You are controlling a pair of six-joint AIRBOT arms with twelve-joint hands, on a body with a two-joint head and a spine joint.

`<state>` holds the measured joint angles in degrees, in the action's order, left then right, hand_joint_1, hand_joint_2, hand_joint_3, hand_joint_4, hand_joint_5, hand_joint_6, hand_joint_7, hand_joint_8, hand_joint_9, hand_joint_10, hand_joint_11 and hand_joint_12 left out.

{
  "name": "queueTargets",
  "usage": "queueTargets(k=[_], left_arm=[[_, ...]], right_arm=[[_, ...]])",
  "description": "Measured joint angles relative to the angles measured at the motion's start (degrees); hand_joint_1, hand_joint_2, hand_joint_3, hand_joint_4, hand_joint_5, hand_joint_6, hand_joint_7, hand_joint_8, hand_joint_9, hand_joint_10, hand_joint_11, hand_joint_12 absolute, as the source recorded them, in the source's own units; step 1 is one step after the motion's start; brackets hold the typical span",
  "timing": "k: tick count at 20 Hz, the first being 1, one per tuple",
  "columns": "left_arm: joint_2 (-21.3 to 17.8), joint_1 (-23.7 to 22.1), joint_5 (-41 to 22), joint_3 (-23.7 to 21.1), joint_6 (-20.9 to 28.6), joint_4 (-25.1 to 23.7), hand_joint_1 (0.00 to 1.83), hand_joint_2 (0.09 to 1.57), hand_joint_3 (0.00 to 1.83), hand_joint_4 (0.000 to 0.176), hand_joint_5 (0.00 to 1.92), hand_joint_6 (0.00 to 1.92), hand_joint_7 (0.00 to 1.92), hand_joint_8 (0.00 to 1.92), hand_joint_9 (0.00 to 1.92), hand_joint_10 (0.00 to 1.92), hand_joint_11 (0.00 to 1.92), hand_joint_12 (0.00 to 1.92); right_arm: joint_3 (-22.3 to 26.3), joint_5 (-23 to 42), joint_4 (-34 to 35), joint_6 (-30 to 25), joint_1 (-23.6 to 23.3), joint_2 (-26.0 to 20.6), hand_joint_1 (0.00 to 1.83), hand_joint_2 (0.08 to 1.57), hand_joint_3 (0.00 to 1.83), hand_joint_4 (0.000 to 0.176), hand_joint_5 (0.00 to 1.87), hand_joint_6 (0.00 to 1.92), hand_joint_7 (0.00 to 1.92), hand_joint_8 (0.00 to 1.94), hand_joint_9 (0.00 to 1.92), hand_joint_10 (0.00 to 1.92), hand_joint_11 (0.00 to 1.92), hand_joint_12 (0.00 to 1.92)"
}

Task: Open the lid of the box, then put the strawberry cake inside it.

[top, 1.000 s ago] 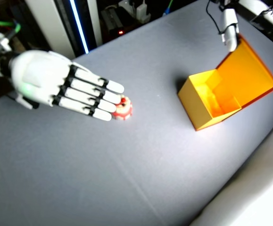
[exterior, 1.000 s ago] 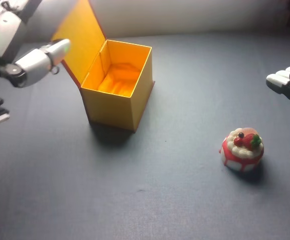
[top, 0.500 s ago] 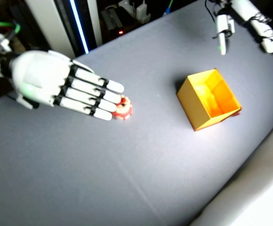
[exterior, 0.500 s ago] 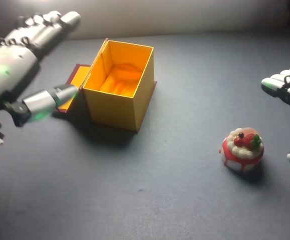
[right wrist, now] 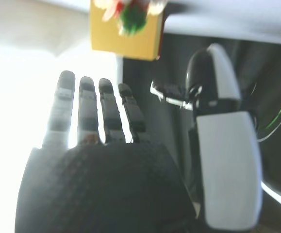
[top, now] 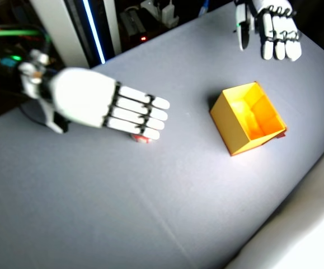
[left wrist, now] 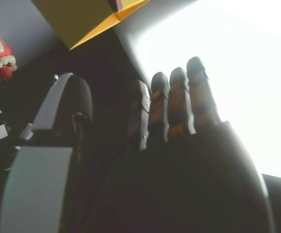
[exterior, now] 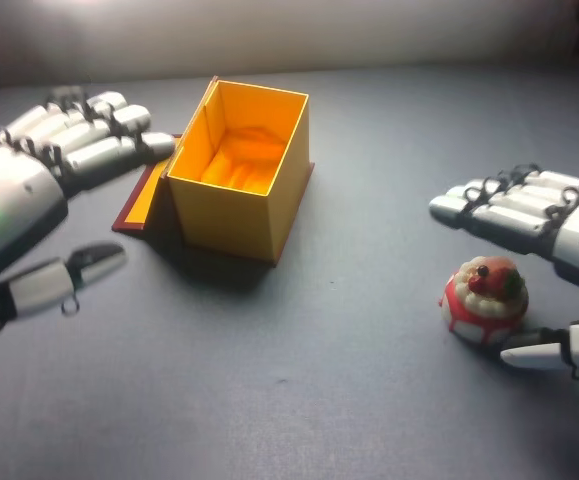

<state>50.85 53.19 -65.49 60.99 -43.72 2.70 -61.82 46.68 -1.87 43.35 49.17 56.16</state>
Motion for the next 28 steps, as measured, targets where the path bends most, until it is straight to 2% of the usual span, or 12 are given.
queueTargets(k=[1, 5, 6, 7, 9, 12, 13, 15, 18, 19, 26, 28], left_arm=[[-0.02, 0.52, 0.11, -0.39, 0.31, -0.83, 0.85, 1.30, 0.00, 0.001, 0.29, 0.06, 0.13, 0.00, 0.07, 0.04, 0.00, 0.86], [-0.52, 0.68, -0.22, -0.46, 1.05, -2.10, 0.77, 1.31, 0.00, 0.010, 0.27, 0.01, 0.11, 0.00, 0.05, 0.02, 0.00, 0.82], [-0.66, 0.68, -0.22, -0.81, 1.20, -2.05, 0.78, 1.32, 0.00, 0.023, 0.26, 0.01, 0.10, 0.00, 0.04, 0.02, 0.00, 0.76], [-0.66, 0.68, -0.20, -0.83, 1.46, -2.91, 0.79, 1.33, 0.00, 0.029, 0.25, 0.00, 0.10, 0.00, 0.04, 0.02, 0.00, 0.70], [-0.66, 0.68, -0.17, -0.85, 1.62, -3.74, 0.79, 1.33, 0.00, 0.040, 0.24, 0.00, 0.09, 0.01, 0.03, 0.01, 0.00, 0.57], [-1.40, 1.77, -0.44, -1.29, 1.70, -3.56, 0.71, 1.38, 0.00, 0.049, 0.20, 0.01, 0.07, 0.00, 0.01, 0.00, 0.00, 0.32], [-1.64, 2.08, -0.66, -1.81, 1.73, -2.95, 0.65, 1.40, 0.00, 0.049, 0.19, 0.01, 0.08, 0.00, 0.04, 0.02, 0.00, 0.60], [-1.81, 2.89, -0.83, -1.92, 1.86, -3.39, 0.63, 1.41, 0.00, 0.042, 0.18, 0.01, 0.09, 0.00, 0.07, 0.04, 0.00, 1.01], [-1.81, 4.13, -0.20, -2.27, 2.89, -3.58, 0.62, 1.42, 0.00, 0.026, 0.13, 0.00, 0.07, 0.00, 0.08, 0.05, 0.00, 1.14], [-1.81, 4.24, 0.37, -2.38, 3.15, -3.56, 0.67, 1.41, 0.00, 0.041, 0.13, 0.01, 0.05, 0.00, 0.06, 0.04, 0.00, 1.01], [-1.81, 4.31, 0.22, -2.49, 4.28, -5.57, 0.62, 1.38, 0.00, 0.066, 0.14, 0.00, 0.06, 0.00, 0.08, 0.04, 0.00, 0.79], [-1.77, 4.33, 0.31, -2.49, 4.59, -5.70, 0.62, 1.39, 0.00, 0.081, 0.15, 0.00, 0.07, 0.00, 0.08, 0.03, 0.00, 0.75]], right_arm=[[-0.72, -2.03, -0.09, 0.00, -0.48, 0.81, 0.85, 1.09, 0.00, 0.000, 0.02, 0.01, 0.03, 0.01, 0.07, 0.03, 0.00, 0.85], [-2.86, -6.54, -0.04, 0.00, -1.88, 2.86, 1.02, 1.15, 0.00, 0.000, 0.15, 0.03, 0.31, 0.06, 0.20, 0.27, 0.00, 1.27], [-3.58, -7.58, -0.13, 0.02, -2.58, 3.39, 1.11, 1.16, 0.00, 0.000, 0.27, 0.08, 0.48, 0.27, 0.28, 0.79, 0.00, 1.61], [-4.35, -8.24, 0.33, 0.02, -3.17, 3.93, 1.20, 1.22, 0.00, 0.000, 0.53, 1.12, 0.82, 1.08, 0.72, 1.12, 0.51, 1.67], [-4.66, -8.57, 0.66, -0.07, -3.87, 4.04, 1.12, 1.25, 0.00, 0.000, 0.71, 1.33, 0.93, 1.78, 1.18, 1.85, 1.23, 1.91], [-4.63, -9.09, -0.52, -0.07, -5.09, 3.91, 1.20, 1.28, 0.00, 0.000, 0.67, 1.20, 0.74, 1.68, 0.80, 1.83, 0.81, 1.92], [-4.48, -9.09, -1.16, -0.07, -6.03, 3.58, 1.31, 1.27, 0.00, 0.000, 0.63, 1.26, 0.75, 1.51, 0.68, 1.70, 0.42, 1.86], [-4.22, -8.22, -2.56, -0.31, -7.72, 3.08, 1.34, 1.24, 0.00, 0.000, 0.64, 1.27, 0.78, 1.35, 0.74, 1.59, 0.63, 1.74], [-4.28, -6.91, -3.58, -0.46, -10.80, 3.08, 1.35, 1.22, 0.00, 0.000, 0.67, 1.26, 0.78, 1.31, 0.78, 1.54, 0.67, 1.65], [-4.76, -7.06, -4.94, -0.61, -12.39, 3.08, 1.23, 1.27, 0.00, 0.000, 0.61, 1.31, 0.77, 1.55, 0.81, 1.62, 0.76, 1.80], [-9.40, -8.83, -8.37, -0.70, -22.93, 7.67, 1.17, 1.28, 0.00, 0.000, 0.68, 1.27, 0.71, 1.64, 0.63, 1.68, 0.60, 1.92], [-10.88, -9.60, -9.35, -0.76, -26.01, 9.60, 1.16, 1.26, 0.00, 0.000, 0.68, 1.31, 0.76, 1.50, 0.68, 1.44, 0.58, 1.84]])
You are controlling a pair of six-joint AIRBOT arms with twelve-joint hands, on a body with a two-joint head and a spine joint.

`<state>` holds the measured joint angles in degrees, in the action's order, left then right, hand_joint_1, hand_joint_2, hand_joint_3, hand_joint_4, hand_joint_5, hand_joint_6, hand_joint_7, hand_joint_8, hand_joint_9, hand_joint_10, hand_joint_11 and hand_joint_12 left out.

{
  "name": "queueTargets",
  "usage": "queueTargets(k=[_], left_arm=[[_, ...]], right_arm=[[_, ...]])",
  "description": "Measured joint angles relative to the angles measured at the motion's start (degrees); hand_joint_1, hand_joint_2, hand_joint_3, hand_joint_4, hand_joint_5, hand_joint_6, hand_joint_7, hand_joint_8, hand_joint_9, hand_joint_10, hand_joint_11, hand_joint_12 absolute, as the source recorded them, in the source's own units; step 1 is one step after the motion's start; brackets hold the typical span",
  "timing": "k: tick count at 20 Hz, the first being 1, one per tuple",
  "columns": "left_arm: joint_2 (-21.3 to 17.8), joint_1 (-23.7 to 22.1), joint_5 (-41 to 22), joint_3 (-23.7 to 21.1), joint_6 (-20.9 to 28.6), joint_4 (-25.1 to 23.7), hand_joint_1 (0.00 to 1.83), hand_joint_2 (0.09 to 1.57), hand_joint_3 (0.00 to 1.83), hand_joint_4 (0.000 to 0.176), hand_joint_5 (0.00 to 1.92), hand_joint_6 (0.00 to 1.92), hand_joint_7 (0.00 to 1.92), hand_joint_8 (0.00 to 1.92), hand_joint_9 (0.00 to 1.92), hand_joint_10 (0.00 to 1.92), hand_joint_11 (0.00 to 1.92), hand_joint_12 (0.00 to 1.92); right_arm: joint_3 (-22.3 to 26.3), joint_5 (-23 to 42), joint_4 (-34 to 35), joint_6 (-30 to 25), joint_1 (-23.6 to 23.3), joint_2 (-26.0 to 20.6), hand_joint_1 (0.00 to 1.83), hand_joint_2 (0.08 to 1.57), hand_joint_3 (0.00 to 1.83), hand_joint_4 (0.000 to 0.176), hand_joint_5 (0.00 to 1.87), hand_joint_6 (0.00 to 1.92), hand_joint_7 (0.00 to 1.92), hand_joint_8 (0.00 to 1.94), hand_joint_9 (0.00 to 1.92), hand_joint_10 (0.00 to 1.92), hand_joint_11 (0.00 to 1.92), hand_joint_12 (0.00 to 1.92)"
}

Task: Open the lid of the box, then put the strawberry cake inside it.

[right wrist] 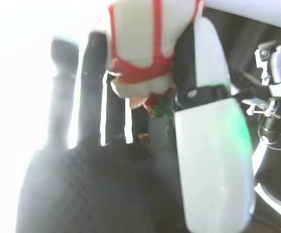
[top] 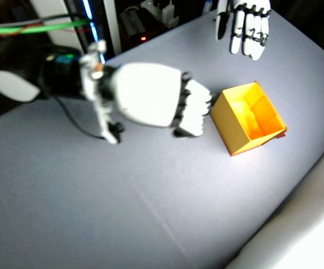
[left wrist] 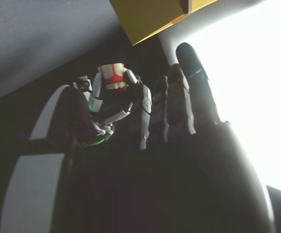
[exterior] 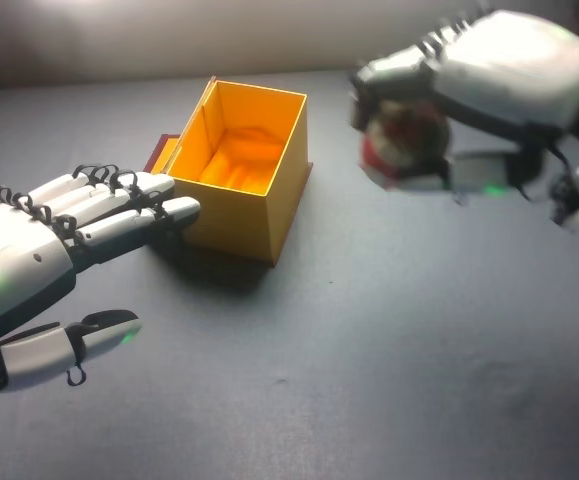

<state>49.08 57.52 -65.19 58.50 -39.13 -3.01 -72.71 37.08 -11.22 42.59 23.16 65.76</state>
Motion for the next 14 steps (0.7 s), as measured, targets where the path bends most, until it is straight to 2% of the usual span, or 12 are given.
queueTargets(k=[2, 4, 5, 6, 7, 8, 9, 10, 11, 12, 13, 14], left_arm=[[0.11, 0.04, 0.00, 0.00, 0.28, 0.02, 0.71, 1.38, 0.00, 0.072, 0.16, 0.01, 0.06, 0.00, 0.07, 0.02, 0.00, 0.70], [0.72, 0.44, 0.15, 0.07, 0.90, -0.07, 0.71, 1.39, 0.00, 0.057, 0.16, 0.00, 0.04, 0.00, 0.06, 0.01, 0.00, 0.65], [1.01, 0.50, 0.39, 0.07, 1.55, -1.03, 0.71, 1.40, 0.00, 0.047, 0.15, 0.00, 0.03, 0.00, 0.06, 0.01, 0.00, 0.60], [1.42, 0.50, 0.50, 0.31, 1.92, -1.66, 0.72, 1.39, 0.00, 0.043, 0.15, 0.00, 0.03, 0.00, 0.05, 0.00, 0.00, 0.57], [1.62, 0.50, 0.70, 0.42, 1.99, -1.77, 0.71, 1.39, 0.00, 0.050, 0.15, 0.00, 0.03, 0.00, 0.05, 0.00, 0.00, 0.55], [1.75, 0.50, 1.03, 0.79, 2.40, -1.99, 0.69, 1.39, 0.00, 0.060, 0.15, 0.00, 0.03, 0.00, 0.05, 0.00, 0.00, 0.55], [1.79, 0.50, 1.27, 0.92, 2.60, -1.92, 0.69, 1.39, 0.00, 0.060, 0.15, 0.00, 0.03, 0.00, 0.05, 0.00, 0.00, 0.55], [1.84, 0.50, 1.40, 1.03, 2.99, -1.90, 0.64, 1.40, 0.00, 0.066, 0.14, 0.00, 0.02, 0.00, 0.05, 0.00, 0.00, 0.55], [2.23, 0.44, 1.49, 1.44, 3.43, -2.32, 0.65, 1.40, 0.00, 0.055, 0.14, 0.00, 0.02, 0.00, 0.05, 0.01, 0.00, 0.58], [2.27, 0.39, 2.21, 1.46, 3.50, -2.38, 0.65, 1.40, 0.00, 0.055, 0.14, 0.00, 0.02, 0.00, 0.05, 0.01, 0.00, 0.58], [2.34, 0.39, 2.73, 1.49, 3.72, -2.75, 0.66, 1.40, 0.00, 0.054, 0.15, 0.00, 0.03, 0.00, 0.06, 0.01, 0.00, 0.66], [2.47, 0.39, 2.80, 1.49, 3.85, -3.04, 0.66, 1.40, 0.00, 0.054, 0.15, 0.00, 0.03, 0.00, 0.06, 0.01, 0.00, 0.66]], right_arm=[[-2.08, -0.96, -0.39, 0.00, -2.43, 2.05, 1.31, 1.26, 0.00, 0.000, 0.73, 1.20, 0.64, 1.48, 0.72, 1.65, 0.59, 1.84], [-4.61, -3.82, -1.09, 0.04, -4.63, 4.70, 1.32, 1.25, 0.00, 0.000, 0.70, 1.24, 0.67, 1.43, 0.74, 1.64, 0.61, 1.82], [-5.57, -5.42, -1.99, 0.02, -5.90, 5.99, 1.32, 1.27, 0.00, 0.000, 0.75, 1.20, 0.58, 1.54, 0.66, 1.67, 0.57, 1.83], [-6.73, -6.14, -1.97, 0.02, -7.06, 7.54, 1.34, 1.24, 0.00, 0.000, 0.76, 1.15, 0.67, 1.42, 0.75, 1.60, 0.65, 1.79], [-7.54, -6.49, -2.14, 0.04, -8.02, 8.63, 1.23, 1.25, 0.00, 0.000, 0.76, 1.08, 0.72, 1.63, 0.76, 1.82, 0.85, 1.89], [-8.98, -7.06, -2.58, 0.02, -9.35, 10.45, 1.21, 1.26, 0.00, 0.000, 0.73, 1.10, 0.74, 1.67, 0.89, 1.90, 1.00, 1.92], [-9.79, -7.34, -2.60, 0.02, -9.79, 11.39, 1.21, 1.26, 0.00, 0.000, 0.73, 1.10, 0.74, 1.67, 0.89, 1.90, 1.00, 1.92], [-10.82, -7.76, -2.49, 0.02, -10.29, 12.63, 1.20, 1.26, 0.00, 0.000, 0.79, 1.04, 0.67, 1.73, 0.71, 1.92, 0.81, 1.92], [-11.80, -8.37, -2.58, 0.00, -10.49, 13.90, 1.14, 1.21, 0.00, 0.000, 0.81, 1.22, 1.22, 1.85, 1.40, 1.92, 1.52, 1.92], [-12.33, -9.11, -2.54, 0.02, -10.47, 14.60, 1.14, 1.21, 0.00, 0.000, 0.81, 1.22, 1.22, 1.85, 1.40, 1.92, 1.52, 1.92], [-13.42, -10.29, -2.56, 0.02, -10.47, 16.24, 1.19, 1.24, 0.00, 0.000, 0.72, 1.18, 0.88, 1.57, 1.00, 1.65, 0.98, 1.90], [-14.10, -11.30, -2.56, 0.02, -10.47, 17.20, 1.19, 1.24, 0.00, 0.000, 0.72, 1.18, 0.88, 1.57, 1.00, 1.65, 0.98, 1.90]])
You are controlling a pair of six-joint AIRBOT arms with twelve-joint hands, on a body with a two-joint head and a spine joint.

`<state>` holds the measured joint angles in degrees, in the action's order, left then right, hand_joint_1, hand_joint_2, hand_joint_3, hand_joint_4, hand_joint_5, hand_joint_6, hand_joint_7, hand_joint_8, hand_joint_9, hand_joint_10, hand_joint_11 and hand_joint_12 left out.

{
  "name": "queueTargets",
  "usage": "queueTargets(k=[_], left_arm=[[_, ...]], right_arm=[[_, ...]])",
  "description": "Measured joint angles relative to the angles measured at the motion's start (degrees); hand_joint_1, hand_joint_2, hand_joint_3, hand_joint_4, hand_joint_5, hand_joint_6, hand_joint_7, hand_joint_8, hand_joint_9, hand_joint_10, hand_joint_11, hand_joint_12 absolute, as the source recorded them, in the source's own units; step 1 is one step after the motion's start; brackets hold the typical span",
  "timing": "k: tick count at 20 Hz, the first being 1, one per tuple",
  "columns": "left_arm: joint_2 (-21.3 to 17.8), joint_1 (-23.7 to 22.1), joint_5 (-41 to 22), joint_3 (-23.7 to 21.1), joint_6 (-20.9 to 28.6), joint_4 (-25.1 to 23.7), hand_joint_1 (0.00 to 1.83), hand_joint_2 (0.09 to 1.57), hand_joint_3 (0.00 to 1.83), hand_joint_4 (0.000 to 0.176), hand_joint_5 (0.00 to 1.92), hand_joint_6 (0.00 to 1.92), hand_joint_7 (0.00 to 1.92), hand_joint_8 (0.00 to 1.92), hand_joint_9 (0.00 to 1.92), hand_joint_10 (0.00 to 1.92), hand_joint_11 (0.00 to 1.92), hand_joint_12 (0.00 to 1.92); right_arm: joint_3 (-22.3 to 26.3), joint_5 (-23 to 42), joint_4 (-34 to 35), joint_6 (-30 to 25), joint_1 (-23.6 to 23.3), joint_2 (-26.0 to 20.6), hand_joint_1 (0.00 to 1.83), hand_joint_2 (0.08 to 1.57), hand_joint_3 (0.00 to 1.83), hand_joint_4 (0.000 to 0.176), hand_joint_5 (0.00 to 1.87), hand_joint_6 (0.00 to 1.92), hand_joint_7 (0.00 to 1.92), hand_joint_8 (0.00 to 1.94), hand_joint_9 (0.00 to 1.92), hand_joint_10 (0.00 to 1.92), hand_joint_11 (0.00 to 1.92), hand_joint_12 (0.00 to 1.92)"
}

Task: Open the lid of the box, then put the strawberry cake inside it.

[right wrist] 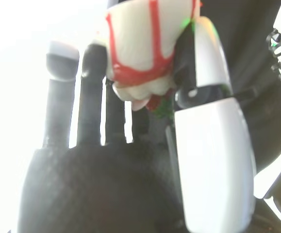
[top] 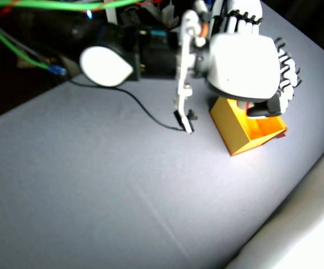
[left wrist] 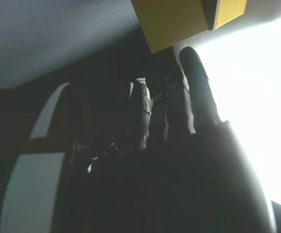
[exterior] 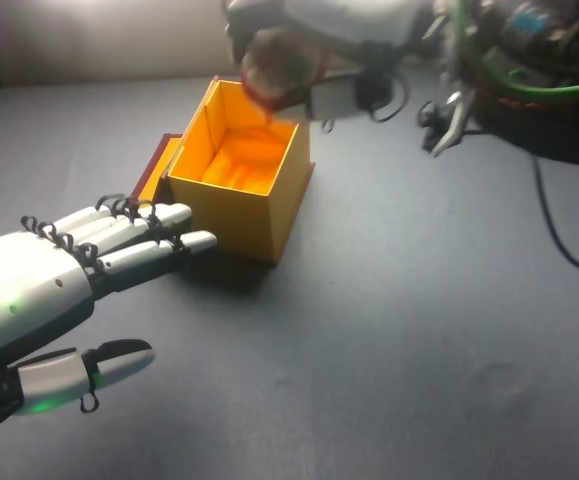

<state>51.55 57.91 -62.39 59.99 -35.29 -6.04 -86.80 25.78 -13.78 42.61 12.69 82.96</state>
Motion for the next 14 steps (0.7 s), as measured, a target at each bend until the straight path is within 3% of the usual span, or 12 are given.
queueTargets(k=[1, 2, 3, 5, 7, 8, 9, 10, 11, 12, 13, 14], left_arm=[[0.22, -0.20, -0.13, 0.26, 0.28, -0.50, 0.65, 1.40, 0.00, 0.051, 0.15, 0.00, 0.03, 0.00, 0.06, 0.01, 0.00, 0.67], [0.46, -0.39, -0.09, 0.50, 0.42, -0.68, 0.65, 1.40, 0.00, 0.051, 0.15, 0.00, 0.03, 0.00, 0.06, 0.01, 0.00, 0.67], [0.87, -0.74, 0.11, 0.85, 0.72, -0.81, 0.66, 1.40, 0.00, 0.051, 0.16, 0.00, 0.04, 0.00, 0.06, 0.01, 0.00, 0.51], [1.09, -0.90, 0.24, 1.25, 0.90, -0.94, 0.67, 1.40, 0.00, 0.044, 0.17, 0.01, 0.04, 0.00, 0.06, 0.01, 0.00, 0.49], [1.16, -0.98, 0.26, 1.31, 1.03, -1.11, 0.64, 1.41, 0.00, 0.050, 0.16, 0.00, 0.03, 0.00, 0.06, 0.00, 0.00, 0.56], [1.16, -1.14, 0.28, 1.31, 1.07, -1.27, 0.64, 1.40, 0.00, 0.052, 0.16, 0.00, 0.03, 0.00, 0.03, 0.01, 0.00, 0.45], [1.16, -1.14, 0.17, 1.31, 1.07, -1.27, 0.67, 1.40, 0.00, 0.047, 0.17, 0.00, 0.03, 0.00, 0.03, 0.01, 0.00, 0.42], [1.16, -1.14, 0.24, 1.33, 1.07, -1.25, 0.70, 1.39, 0.00, 0.035, 0.18, 0.00, 0.03, 0.00, 0.03, 0.01, 0.00, 0.54], [1.18, -1.14, 0.20, 1.42, 1.11, -1.38, 0.70, 1.39, 0.00, 0.035, 0.18, 0.00, 0.03, 0.00, 0.03, 0.01, 0.00, 0.54], [1.18, -1.14, 0.17, 1.42, 1.11, -1.36, 0.62, 1.38, 0.00, 0.056, 0.18, 0.00, 0.03, 0.00, 0.02, 0.00, 0.00, 0.47], [1.18, -1.14, 0.20, 1.42, 1.11, -1.25, 0.58, 1.38, 0.00, 0.058, 0.17, 0.00, 0.03, 0.00, 0.02, 0.00, 0.00, 0.38], [1.22, -1.14, 0.20, 1.42, 1.11, -1.11, 0.55, 1.37, 0.00, 0.053, 0.19, 0.00, 0.04, 0.00, 0.02, 0.00, 0.00, 0.44]], right_arm=[[-1.07, -1.33, 0.00, -0.02, 0.00, 1.14, 1.12, 1.22, 0.00, 0.000, 0.77, 1.29, 1.00, 1.84, 1.18, 1.91, 1.30, 1.92], [-1.86, -2.03, 0.07, -0.02, 0.00, 1.79, 1.12, 1.22, 0.00, 0.000, 0.77, 1.29, 1.00, 1.84, 1.18, 1.91, 1.30, 1.92], [-2.80, -2.95, 0.28, 0.00, -0.02, 2.51, 1.17, 1.27, 0.00, 0.000, 0.67, 1.24, 0.80, 1.71, 0.93, 1.84, 1.05, 1.92], [-3.89, -4.59, 0.96, 0.00, -0.02, 3.56, 1.19, 1.27, 0.00, 0.000, 0.68, 1.21, 0.78, 1.63, 0.85, 1.73, 0.90, 1.92], [-4.70, -5.77, 1.55, -0.02, -0.02, 4.04, 1.16, 1.28, 0.00, 0.000, 0.62, 1.37, 0.78, 1.50, 0.75, 1.37, 0.67, 1.74], [-4.94, -6.05, 2.21, 0.02, -0.02, 4.09, 1.11, 1.31, 0.01, 0.000, 0.55, 1.52, 0.71, 1.52, 0.59, 1.25, 0.45, 1.70], [-4.96, -6.23, 2.36, 0.02, -0.02, 4.09, 1.24, 1.29, 0.00, 0.000, 0.41, 1.05, 0.67, 1.50, 0.46, 1.12, 0.17, 1.73], [-4.96, -6.40, 2.36, 0.00, -0.02, 4.09, 0.97, 1.18, 0.00, 0.000, 0.25, 0.36, 0.39, 0.46, 0.38, 0.81, 0.17, 1.66], [-4.96, -6.45, 2.36, 0.00, -0.02, 4.09, 0.97, 1.18, 0.00, 0.000, 0.25, 0.36, 0.39, 0.46, 0.38, 0.81, 0.17, 1.66], [-4.94, -6.43, 2.38, -0.02, -0.02, 4.09, 0.81, 1.21, 0.00, 0.000, 0.20, 0.16, 0.32, 0.14, 0.23, 0.83, 0.07, 1.74], [-4.94, -6.38, 2.38, -0.02, -0.02, 4.09, 0.72, 1.23, 0.01, 0.016, 0.15, 0.11, 0.24, 0.07, 0.15, 0.83, 0.02, 1.79], [-4.94, -6.38, 2.38, -0.02, -0.02, 4.09, 0.70, 1.24, 0.00, 0.015, 0.12, 0.07, 0.18, 0.02, 0.12, 0.77, 0.00, 1.77]])
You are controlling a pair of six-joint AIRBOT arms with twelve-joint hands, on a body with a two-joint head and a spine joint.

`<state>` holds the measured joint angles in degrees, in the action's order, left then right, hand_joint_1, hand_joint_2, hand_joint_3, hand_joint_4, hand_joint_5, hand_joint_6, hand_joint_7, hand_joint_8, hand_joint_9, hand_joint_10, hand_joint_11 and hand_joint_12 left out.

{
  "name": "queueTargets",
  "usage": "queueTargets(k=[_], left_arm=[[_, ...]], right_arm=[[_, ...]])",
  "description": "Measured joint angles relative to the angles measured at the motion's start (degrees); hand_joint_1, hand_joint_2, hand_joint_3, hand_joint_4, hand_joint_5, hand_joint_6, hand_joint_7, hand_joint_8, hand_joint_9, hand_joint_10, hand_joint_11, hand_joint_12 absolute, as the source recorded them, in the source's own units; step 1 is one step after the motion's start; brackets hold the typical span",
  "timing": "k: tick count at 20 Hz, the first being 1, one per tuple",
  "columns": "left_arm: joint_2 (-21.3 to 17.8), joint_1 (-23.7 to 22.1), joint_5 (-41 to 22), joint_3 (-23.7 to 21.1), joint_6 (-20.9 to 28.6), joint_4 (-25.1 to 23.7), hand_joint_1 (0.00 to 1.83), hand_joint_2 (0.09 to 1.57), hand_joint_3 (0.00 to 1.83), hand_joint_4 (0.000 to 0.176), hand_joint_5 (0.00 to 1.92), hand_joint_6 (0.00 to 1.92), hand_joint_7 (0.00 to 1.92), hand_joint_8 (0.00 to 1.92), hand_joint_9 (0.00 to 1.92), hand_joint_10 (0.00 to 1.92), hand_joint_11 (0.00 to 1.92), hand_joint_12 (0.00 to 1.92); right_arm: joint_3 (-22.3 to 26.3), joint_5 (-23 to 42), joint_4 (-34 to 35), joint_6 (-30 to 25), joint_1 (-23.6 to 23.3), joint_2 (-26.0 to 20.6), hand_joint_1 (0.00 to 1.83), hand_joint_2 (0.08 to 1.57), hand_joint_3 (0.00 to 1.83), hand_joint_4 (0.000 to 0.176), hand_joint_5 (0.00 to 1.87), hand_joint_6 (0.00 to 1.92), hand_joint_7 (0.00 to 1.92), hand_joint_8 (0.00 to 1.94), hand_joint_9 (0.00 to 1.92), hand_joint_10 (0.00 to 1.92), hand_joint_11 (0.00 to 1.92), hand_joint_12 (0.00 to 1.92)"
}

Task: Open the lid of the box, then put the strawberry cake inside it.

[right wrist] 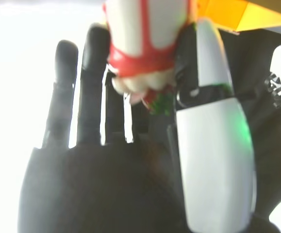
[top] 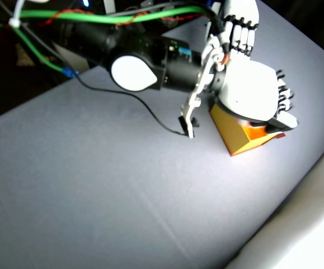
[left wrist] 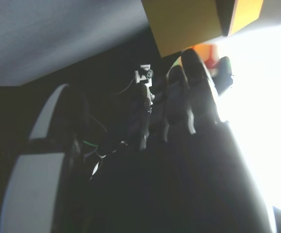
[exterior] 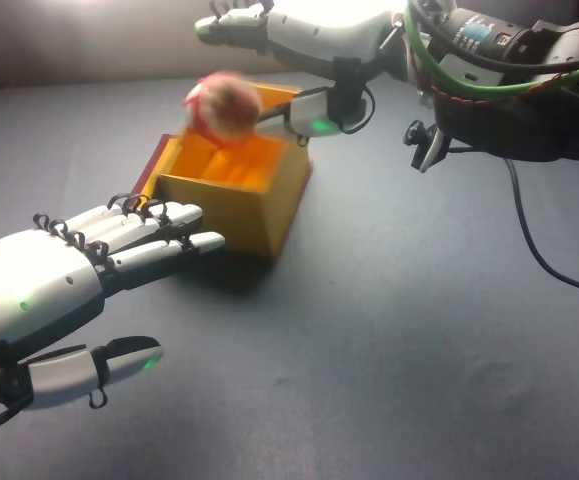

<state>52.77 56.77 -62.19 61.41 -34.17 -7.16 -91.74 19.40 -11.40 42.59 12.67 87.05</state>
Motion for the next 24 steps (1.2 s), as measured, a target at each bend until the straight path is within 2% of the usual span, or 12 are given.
queueTargets(k=[6, 9, 10, 11, 15, 18, 19, 20, 21, 22, 23, 24], left_arm=[[0.00, 0.00, -0.22, 0.00, -0.02, 0.13, 0.46, 1.31, 0.00, 0.072, 0.19, 0.00, 0.03, 0.00, 0.02, 0.01, 0.00, 0.38], [0.00, 0.00, -0.28, 0.00, -0.02, 0.39, 0.46, 1.31, 0.00, 0.067, 0.18, 0.00, 0.03, 0.00, 0.00, 0.00, 0.00, 0.20], [0.00, 0.00, -0.39, 0.00, -0.02, 0.55, 0.46, 1.31, 0.00, 0.067, 0.18, 0.00, 0.03, 0.00, 0.00, 0.00, 0.00, 0.20], [0.00, 0.00, -0.44, -0.02, -0.02, 0.94, 0.48, 1.30, 0.00, 0.071, 0.19, 0.00, 0.05, 0.00, 0.03, 0.01, 0.00, 0.31], [-0.02, 0.22, -0.96, -0.87, -0.57, 2.51, 0.49, 1.33, 0.00, 0.059, 0.17, 0.00, 0.05, 0.00, 0.03, 0.01, 0.00, 0.34], [-0.61, 1.49, -2.29, -1.68, -1.79, 3.76, 0.37, 1.37, 0.01, 0.038, 0.12, 0.00, 0.04, 0.00, 0.03, 0.00, 0.00, 0.44], [-1.09, 1.81, -3.28, -2.32, -2.23, 5.20, 0.37, 1.37, 0.01, 0.037, 0.11, 0.00, 0.03, 0.00, 0.03, 0.00, 0.00, 0.44], [-1.60, 2.34, -4.37, -2.43, -2.97, 5.51, 0.37, 1.38, 0.01, 0.028, 0.09, 0.00, 0.03, 0.00, 0.02, 0.00, 0.00, 0.44], [-2.27, 3.15, -5.38, -2.91, -3.28, 6.78, 0.34, 1.38, 0.01, 0.030, 0.07, 0.00, 0.02, 0.00, 0.02, 0.00, 0.00, 0.43], [-2.51, 3.61, -6.16, -2.91, -3.63, 7.41, 0.34, 1.38, 0.01, 0.030, 0.07, 0.00, 0.02, 0.00, 0.02, 0.00, 0.00, 0.43], [-2.91, 4.31, -6.95, -3.37, -3.98, 8.46, 0.33, 1.38, 0.00, 0.062, 0.01, 0.00, 0.00, 0.00, 0.00, 0.00, 0.00, 0.20], [-3.19, 4.66, -7.50, -3.69, -4.26, 8.90, 0.33, 1.38, 0.00, 0.062, 0.01, 0.00, 0.00, 0.00, 0.00, 0.00, 0.00, 0.20]], right_arm=[[0.55, -0.02, -0.07, 0.00, 0.02, -0.44, 0.68, 1.20, 0.00, 0.017, 0.03, 0.00, 0.08, 0.00, 0.02, 0.60, 0.00, 1.64], [2.95, -0.09, -1.05, 0.00, 0.02, -2.86, 0.58, 1.19, 0.00, 0.022, 0.00, 0.00, 0.00, 0.00, 0.00, 0.01, 0.00, 0.43], [3.78, -0.02, -1.31, 0.00, 0.02, -3.87, 0.58, 1.19, 0.00, 0.022, 0.00, 0.00, 0.00, 0.00, 0.00, 0.01, 0.00, 0.43], [6.12, 0.50, -1.46, 0.00, 0.02, -6.75, 0.48, 1.19, 0.00, 0.040, 0.00, 0.00, 0.00, 0.00, 0.10, 0.03, 0.00, 1.28], [10.73, 4.61, -0.98, 0.04, 1.27, -12.90, 0.36, 1.24, 0.01, 0.048, 0.00, 0.00, 0.00, 0.00, 0.10, 0.04, 0.00, 1.38], [14.95, 7.41, -0.83, 0.04, 2.89, -15.67, 0.31, 1.27, 0.01, 0.006, 0.00, 0.00, 0.00, 0.00, 0.08, 0.04, 0.00, 1.48], [17.53, 9.94, -1.73, -0.02, 3.93, -17.59, 0.24, 1.28, 0.00, 0.030, 0.00, 0.00, 0.00, 0.00, 0.06, 0.04, 0.00, 1.42], [19.45, 12.63, -2.34, -0.09, 5.33, -19.41, 0.27, 1.27, 0.00, 0.079, 0.00, 0.00, 0.00, 0.00, 0.01, 0.01, 0.00, 1.23], [20.94, 14.91, -2.43, -0.15, 6.78, -21.33, 0.24, 1.27, 0.00, 0.087, 0.00, 0.00, 0.00, 0.00, 0.00, 0.00, 0.00, 0.98], [22.10, 16.37, -2.34, -0.13, 8.00, -22.99, 0.24, 1.27, 0.00, 0.087, 0.00, 0.00, 0.00, 0.00, 0.00, 0.00, 0.00, 0.98], [23.82, 18.29, -2.08, -0.13, 10.03, -25.73, 0.22, 1.30, 0.00, 0.059, 0.00, 0.00, 0.00, 0.00, 0.00, 0.00, 0.00, 0.11], [24.92, 19.52, -2.03, -0.13, 11.34, -27.47, 0.22, 1.30, 0.00, 0.059, 0.00, 0.00, 0.00, 0.00, 0.00, 0.00, 0.00, 0.11]])
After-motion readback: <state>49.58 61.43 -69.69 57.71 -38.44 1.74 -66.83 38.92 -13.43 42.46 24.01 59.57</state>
